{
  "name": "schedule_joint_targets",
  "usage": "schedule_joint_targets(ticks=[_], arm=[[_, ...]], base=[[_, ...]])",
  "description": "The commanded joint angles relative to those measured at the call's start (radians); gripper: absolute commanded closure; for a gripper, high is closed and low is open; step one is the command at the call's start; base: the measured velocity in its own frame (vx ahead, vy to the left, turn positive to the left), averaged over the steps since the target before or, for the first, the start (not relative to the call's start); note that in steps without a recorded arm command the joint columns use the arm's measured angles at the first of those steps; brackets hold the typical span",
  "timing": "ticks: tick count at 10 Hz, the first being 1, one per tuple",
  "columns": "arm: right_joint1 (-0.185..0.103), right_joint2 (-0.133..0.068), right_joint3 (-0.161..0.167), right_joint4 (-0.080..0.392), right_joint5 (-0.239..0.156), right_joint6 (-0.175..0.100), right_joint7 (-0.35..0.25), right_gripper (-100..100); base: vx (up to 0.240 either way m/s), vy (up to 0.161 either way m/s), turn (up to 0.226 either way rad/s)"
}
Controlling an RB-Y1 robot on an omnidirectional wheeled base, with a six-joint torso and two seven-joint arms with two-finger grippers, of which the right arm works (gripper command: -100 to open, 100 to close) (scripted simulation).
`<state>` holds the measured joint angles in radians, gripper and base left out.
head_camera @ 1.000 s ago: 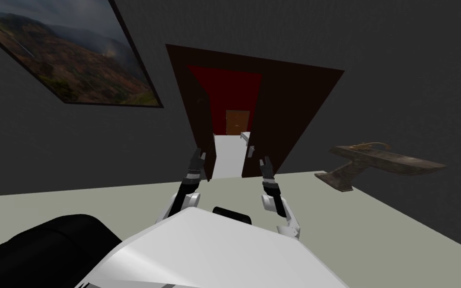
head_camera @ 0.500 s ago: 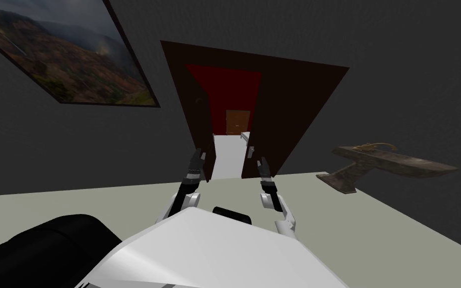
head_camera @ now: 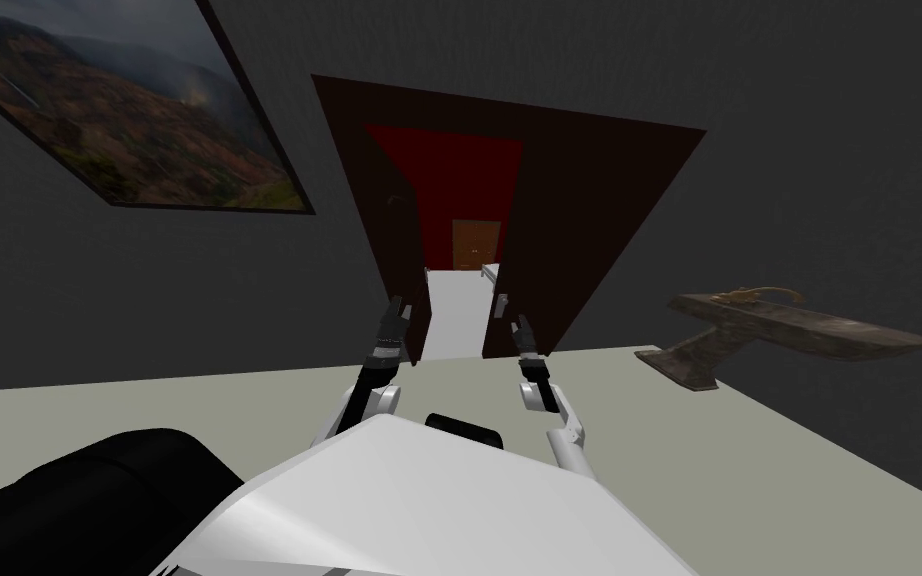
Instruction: Push the door open
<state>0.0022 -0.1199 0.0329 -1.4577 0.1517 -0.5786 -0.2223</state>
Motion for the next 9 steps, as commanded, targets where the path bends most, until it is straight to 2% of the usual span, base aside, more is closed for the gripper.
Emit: schedule_joint_targets(ticks=[1, 2, 3, 4, 5, 6, 7, 8, 9], arm=[[-0.031, -0.008, -0.001, 0.050, 0.010, -0.001, -0.019, -100], [-0.031, -0.008, -0.001, 0.067, 0.010, -0.001, -0.019, -100], [-0.062, -0.015, -0.002, 0.112, 0.019, 0.002, -0.038, -100], [-0.062, -0.015, -0.002, 0.123, 0.019, 0.002, -0.038, -100], [-0.094, -0.023, -0.002, 0.155, 0.028, 0.006, -0.057, -100], [-0.094, -0.023, -0.002, 0.179, 0.028, 0.006, -0.057, -100], [-0.125, -0.031, -0.003, 0.213, 0.037, 0.010, -0.076, -100], [-0.125, -0.031, -0.003, 0.234, 0.037, 0.010, -0.076, -100], [-0.154, -0.038, -0.004, 0.284, 0.046, 0.013, -0.094, -100]], base=[[0.043, -0.034, 0.016], [0.041, -0.030, 0.014], [0.044, -0.028, 0.016], [0.039, -0.030, 0.009], [0.049, -0.030, 0.016], [0.049, -0.032, 0.010], [0.053, -0.050, 0.013], [0.047, -0.037, 0.015], [0.055, -0.041, 0.012]])
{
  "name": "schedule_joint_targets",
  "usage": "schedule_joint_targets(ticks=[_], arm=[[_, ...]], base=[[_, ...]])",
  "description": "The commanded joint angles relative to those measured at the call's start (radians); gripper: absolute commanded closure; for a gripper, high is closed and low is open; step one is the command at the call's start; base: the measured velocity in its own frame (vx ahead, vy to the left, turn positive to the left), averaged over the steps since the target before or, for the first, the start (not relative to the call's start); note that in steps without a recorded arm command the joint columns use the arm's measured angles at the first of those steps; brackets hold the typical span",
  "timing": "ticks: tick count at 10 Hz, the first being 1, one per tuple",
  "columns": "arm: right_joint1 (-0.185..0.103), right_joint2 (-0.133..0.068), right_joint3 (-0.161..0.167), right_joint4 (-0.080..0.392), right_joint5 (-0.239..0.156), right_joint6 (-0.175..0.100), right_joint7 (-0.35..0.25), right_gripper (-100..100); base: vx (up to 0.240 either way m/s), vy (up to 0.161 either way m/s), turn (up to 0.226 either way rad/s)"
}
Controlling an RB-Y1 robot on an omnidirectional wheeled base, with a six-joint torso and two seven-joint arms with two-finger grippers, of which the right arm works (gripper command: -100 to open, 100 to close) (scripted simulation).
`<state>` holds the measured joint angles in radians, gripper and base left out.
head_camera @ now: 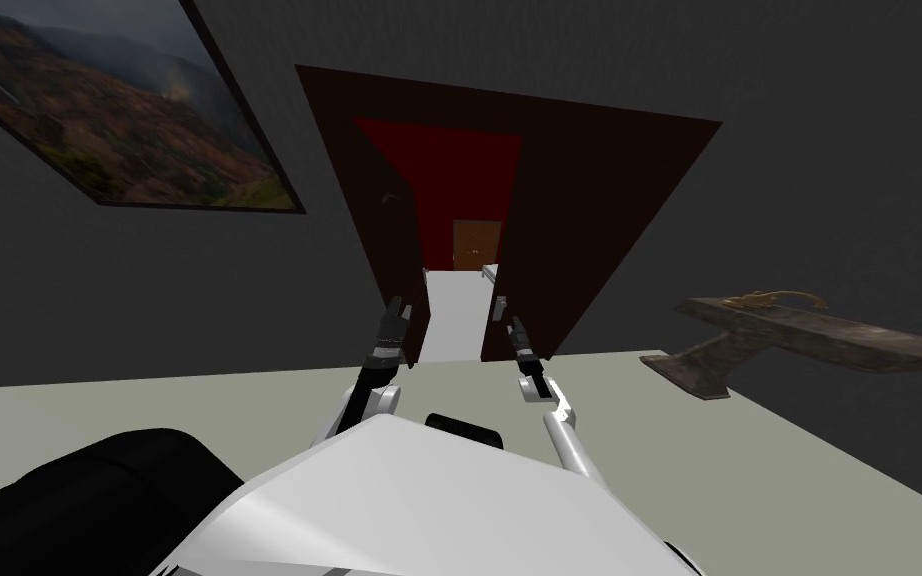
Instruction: Push the door open
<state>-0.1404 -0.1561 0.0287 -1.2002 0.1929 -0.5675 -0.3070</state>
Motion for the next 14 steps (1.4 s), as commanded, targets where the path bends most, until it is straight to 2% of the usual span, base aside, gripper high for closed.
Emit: schedule_joint_targets(ticks=[1, 2, 3, 4, 5, 6, 7, 11, 12, 14], arm=[[-0.012, -0.002, 0.000, 0.029, 0.005, 0.002, -0.010, -100], [-0.041, -0.009, -0.001, 0.068, 0.013, 0.005, -0.027, -100], [-0.041, -0.009, -0.001, 0.081, 0.013, 0.005, -0.027, -100], [-0.069, -0.016, -0.002, 0.118, 0.022, 0.009, -0.045, -100], [-0.069, -0.016, -0.002, 0.132, 0.022, 0.009, -0.045, -100], [-0.096, -0.022, -0.003, 0.165, 0.029, 0.012, -0.061, -100], [-0.096, -0.022, -0.003, 0.179, 0.029, 0.012, -0.061, -100], [-0.191, -0.045, -0.005, 0.341, 0.057, 0.023, -0.119, -100], [-0.191, -0.045, -0.005, 0.349, 0.057, 0.023, -0.119, -100], [-0.227, -0.053, -0.007, 0.414, 0.068, 0.027, -0.142, -100]], base=[[0.043, -0.032, 0.011], [0.059, -0.028, 0.012], [0.044, -0.025, 0.011], [0.044, -0.035, 0.014], [0.043, -0.030, 0.011], [0.049, -0.032, 0.008], [0.037, -0.028, 0.011], [0.076, -0.047, 0.018], [0.063, -0.034, 0.009], [0.053, -0.030, 0.012]])
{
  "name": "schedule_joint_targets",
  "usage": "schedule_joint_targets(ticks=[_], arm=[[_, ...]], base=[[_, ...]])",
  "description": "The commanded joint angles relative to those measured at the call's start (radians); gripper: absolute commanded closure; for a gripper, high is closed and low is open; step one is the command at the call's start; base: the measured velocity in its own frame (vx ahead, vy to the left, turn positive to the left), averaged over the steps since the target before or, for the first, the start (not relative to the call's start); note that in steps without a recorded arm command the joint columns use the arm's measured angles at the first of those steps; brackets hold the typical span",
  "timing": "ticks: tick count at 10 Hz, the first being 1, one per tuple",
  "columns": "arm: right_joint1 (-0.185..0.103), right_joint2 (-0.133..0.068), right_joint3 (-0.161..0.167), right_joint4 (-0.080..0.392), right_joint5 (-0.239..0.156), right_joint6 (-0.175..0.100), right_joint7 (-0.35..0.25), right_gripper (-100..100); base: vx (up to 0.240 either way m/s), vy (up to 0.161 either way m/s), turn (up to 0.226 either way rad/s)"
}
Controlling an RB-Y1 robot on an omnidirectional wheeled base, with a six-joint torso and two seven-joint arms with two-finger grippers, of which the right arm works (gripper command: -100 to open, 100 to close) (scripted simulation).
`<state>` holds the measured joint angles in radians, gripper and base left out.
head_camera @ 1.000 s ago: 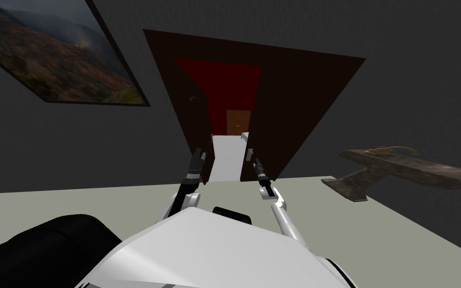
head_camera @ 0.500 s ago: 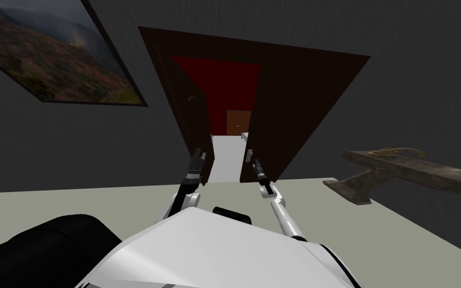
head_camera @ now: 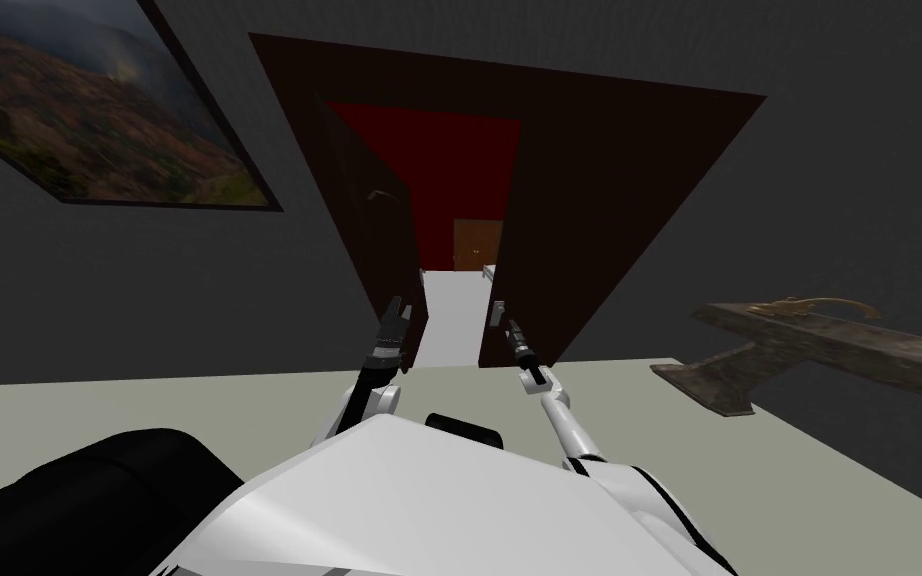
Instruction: Push the door open
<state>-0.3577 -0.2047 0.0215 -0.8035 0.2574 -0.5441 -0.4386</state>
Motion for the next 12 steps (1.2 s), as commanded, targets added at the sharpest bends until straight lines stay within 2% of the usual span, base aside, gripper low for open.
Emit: schedule_joint_targets(ticks=[1, 4, 5, 7, 12], arm=[[-0.025, -0.008, 0.000, 0.044, 0.008, 0.005, -0.019, -100], [-0.064, -0.016, -0.001, 0.113, 0.019, 0.010, -0.043, -100], [-0.068, -0.018, -0.001, 0.121, 0.020, 0.010, -0.046, -100], [-0.063, -0.016, -0.003, 0.111, 0.018, 0.013, -0.041, -100], [-0.068, -0.010, -0.016, 0.119, 0.009, 0.018, -0.025, -100]], base=[[0.062, -0.030, 0.014], [0.058, -0.034, 0.011], [0.042, -0.023, 0.007], [0.065, 0.005, 0.012], [0.214, 0.031, 0.033]])
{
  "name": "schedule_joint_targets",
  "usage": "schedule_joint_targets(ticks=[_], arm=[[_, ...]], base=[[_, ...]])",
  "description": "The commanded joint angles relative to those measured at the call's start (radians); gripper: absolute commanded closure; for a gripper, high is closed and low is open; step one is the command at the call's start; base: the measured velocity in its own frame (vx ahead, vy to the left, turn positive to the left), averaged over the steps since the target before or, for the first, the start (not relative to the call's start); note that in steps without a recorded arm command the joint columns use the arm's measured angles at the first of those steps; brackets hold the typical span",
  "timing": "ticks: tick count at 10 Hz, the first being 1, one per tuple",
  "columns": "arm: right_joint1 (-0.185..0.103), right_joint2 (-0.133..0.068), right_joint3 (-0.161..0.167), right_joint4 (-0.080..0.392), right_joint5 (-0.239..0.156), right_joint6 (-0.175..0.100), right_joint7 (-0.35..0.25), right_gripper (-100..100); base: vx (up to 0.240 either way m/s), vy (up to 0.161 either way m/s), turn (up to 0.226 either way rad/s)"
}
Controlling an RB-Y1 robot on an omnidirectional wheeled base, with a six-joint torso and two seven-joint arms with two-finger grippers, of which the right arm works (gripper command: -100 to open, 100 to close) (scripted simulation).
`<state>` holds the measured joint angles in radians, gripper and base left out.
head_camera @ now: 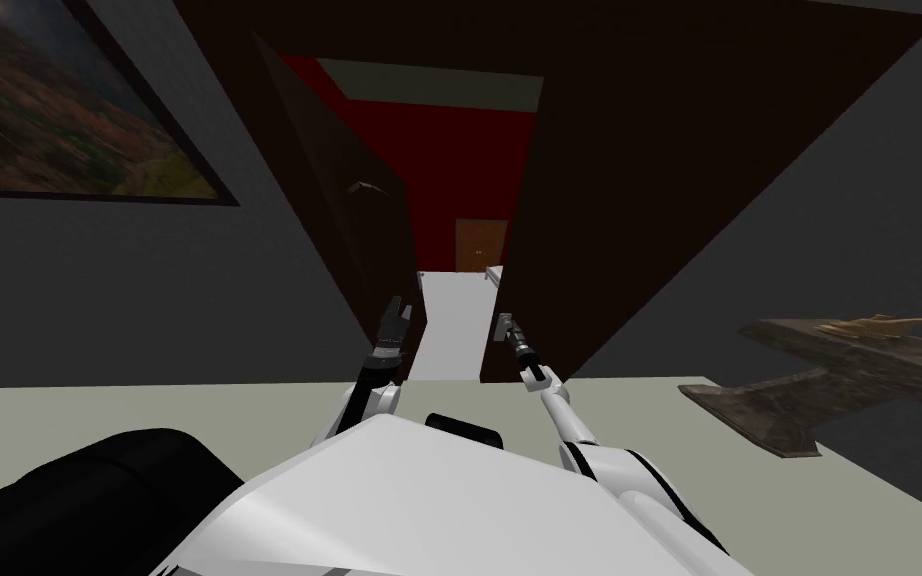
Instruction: Push the door open
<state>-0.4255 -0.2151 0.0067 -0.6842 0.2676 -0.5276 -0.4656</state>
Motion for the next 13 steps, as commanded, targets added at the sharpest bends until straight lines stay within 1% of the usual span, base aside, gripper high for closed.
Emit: schedule_joint_targets(ticks=[1, 3, 4, 9, 10, 13], arm=[[-0.001, 0.002, -0.004, 0.001, -0.003, 0.003, 0.006, -100], [-0.001, 0.002, -0.005, 0.001, -0.003, 0.003, 0.006, -100], [-0.001, 0.002, -0.005, 0.001, -0.003, 0.003, 0.006, 100], [-0.001, 0.002, -0.005, 0.001, -0.003, 0.003, 0.006, 100], [-0.002, 0.002, -0.015, 0.003, -0.008, 0.006, 0.015, 100], [-0.002, 0.002, -0.033, 0.005, -0.016, 0.008, 0.029, 100]], base=[[0.223, 0.036, 0.033], [0.153, 0.030, 0.014], [-0.010, -0.004, -0.008], [-0.016, -0.004, 0.005], [0.090, 0.029, -0.033], [0.146, 0.049, -0.026]])
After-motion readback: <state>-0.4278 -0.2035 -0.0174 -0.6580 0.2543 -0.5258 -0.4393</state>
